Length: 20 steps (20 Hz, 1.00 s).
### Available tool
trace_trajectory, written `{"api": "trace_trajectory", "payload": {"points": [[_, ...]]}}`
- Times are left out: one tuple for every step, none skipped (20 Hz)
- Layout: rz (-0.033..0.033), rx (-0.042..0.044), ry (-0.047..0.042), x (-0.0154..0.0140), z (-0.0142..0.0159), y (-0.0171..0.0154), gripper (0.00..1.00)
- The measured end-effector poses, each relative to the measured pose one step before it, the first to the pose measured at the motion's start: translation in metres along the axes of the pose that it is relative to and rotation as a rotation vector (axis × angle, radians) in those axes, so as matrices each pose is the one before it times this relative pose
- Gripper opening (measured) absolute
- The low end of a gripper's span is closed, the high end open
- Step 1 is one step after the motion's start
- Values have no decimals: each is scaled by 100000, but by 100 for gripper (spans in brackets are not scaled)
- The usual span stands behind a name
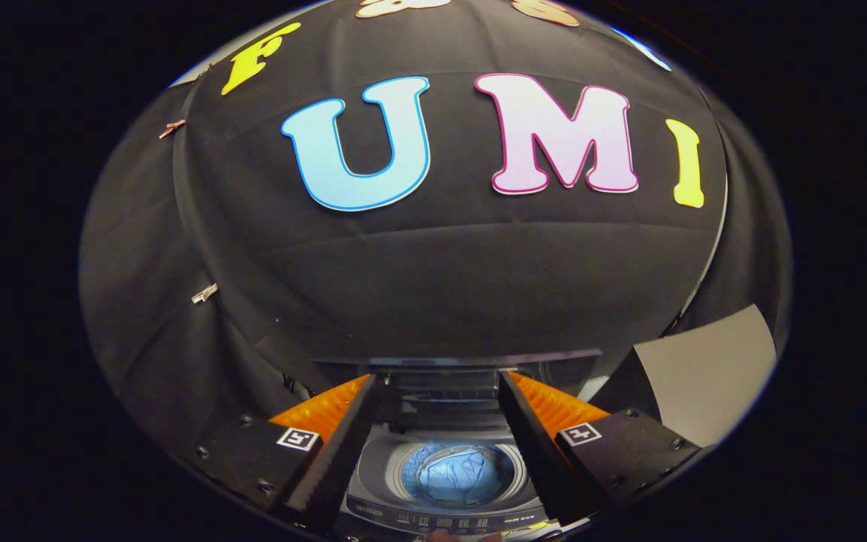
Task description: Put the clothes into the washing machine and then close the washing machine lid.
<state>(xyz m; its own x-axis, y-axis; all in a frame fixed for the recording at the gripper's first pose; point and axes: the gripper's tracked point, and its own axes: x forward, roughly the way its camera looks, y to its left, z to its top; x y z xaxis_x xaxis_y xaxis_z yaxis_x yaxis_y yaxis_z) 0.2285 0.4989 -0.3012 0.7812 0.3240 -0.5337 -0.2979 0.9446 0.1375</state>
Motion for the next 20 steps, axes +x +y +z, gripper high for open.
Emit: {"api": "trace_trajectory", "payload": {"points": [[-233,172,642,934,192,286,100],[-402,241,1005,1203,-11,200,100],[-1330,739,531,958,77,-118,99],[-893,298,779,1087,-124,-104,99],[-996,400,589,913,45,-35,99],[-922,113,261,751,-54,-78,99],[-943,-40,-159,751,106,-146,99],[-734,-59,248,968,211,-167,100],[-542,314,250,414,-107,-89,100],[-761,376,828,835,-50,-71,100],[-1058,-45,937,1008,-30,-147,99],[-1128,-672,1279,780,-281,-296,100],[-698,-488,2050,451,-595,-176,99],[-421,-931,2479,292,-940,-15,100],[-506,-3552,-723,347,-195,-103,100],[201,-3108,-1237,128,276,-22,100],[303,-322,-563,-148,57,-92,100],[506,2543,-462,-231,-358,77,100],[451,1085,-230,-227,-101,38,100],[233,-1074,-224,75,-67,-217,100]]}}
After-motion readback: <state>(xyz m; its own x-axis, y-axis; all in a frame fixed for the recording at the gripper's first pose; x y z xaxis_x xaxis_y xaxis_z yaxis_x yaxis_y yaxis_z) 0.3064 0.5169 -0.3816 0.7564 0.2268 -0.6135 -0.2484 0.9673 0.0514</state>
